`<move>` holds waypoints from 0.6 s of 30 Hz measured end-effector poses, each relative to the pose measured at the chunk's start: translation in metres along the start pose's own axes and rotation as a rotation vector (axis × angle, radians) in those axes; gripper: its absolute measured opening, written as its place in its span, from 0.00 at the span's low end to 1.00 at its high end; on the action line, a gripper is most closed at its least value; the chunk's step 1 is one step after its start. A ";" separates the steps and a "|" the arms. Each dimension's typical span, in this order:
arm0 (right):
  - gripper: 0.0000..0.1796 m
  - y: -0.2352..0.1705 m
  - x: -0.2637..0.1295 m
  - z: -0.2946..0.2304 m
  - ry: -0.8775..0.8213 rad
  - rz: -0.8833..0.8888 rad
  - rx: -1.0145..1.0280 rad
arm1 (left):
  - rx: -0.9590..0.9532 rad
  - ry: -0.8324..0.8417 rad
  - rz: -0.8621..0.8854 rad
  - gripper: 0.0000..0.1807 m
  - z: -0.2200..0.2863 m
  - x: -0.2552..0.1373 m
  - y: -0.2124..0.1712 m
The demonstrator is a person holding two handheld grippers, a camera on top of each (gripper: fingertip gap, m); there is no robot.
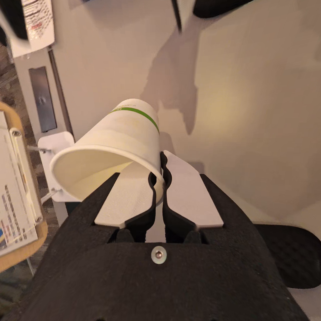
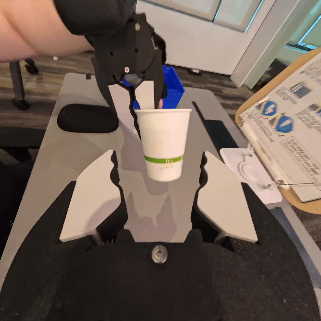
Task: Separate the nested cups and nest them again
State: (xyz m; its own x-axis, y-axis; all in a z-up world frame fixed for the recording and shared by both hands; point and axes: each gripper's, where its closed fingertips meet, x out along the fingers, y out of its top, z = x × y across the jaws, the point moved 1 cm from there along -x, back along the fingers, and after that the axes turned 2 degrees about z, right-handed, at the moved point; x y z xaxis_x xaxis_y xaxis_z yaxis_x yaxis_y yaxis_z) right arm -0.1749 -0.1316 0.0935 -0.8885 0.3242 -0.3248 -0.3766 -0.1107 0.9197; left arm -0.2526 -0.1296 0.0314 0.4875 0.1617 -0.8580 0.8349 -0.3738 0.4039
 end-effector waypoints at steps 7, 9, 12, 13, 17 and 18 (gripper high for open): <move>0.55 -0.030 0.042 -0.013 0.100 -0.135 0.018 | 0.108 -0.091 -0.036 0.00 0.016 0.020 0.025; 0.54 -0.032 0.046 -0.017 0.145 -0.131 0.060 | 0.138 -0.105 -0.042 0.00 0.021 0.022 0.030; 0.52 -0.040 0.050 -0.023 0.206 -0.156 0.082 | 0.176 -0.131 -0.055 0.00 0.029 0.025 0.035; 0.51 -0.042 0.050 -0.023 0.217 -0.163 0.085 | 0.185 -0.138 -0.059 0.00 0.031 0.025 0.036; 0.50 -0.048 0.050 -0.028 0.273 -0.185 0.136 | 0.200 -0.145 -0.080 0.00 0.035 0.027 0.036; 0.50 -0.048 0.050 -0.029 0.278 -0.185 0.138 | 0.206 -0.142 -0.085 0.00 0.036 0.027 0.036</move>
State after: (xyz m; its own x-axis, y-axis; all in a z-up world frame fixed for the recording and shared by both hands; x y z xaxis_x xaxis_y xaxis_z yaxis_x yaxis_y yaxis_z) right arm -0.2091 -0.1368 0.0270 -0.8532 0.0572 -0.5184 -0.5154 0.0601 0.8549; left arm -0.2187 -0.1712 0.0118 0.3649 0.0763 -0.9279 0.7945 -0.5451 0.2676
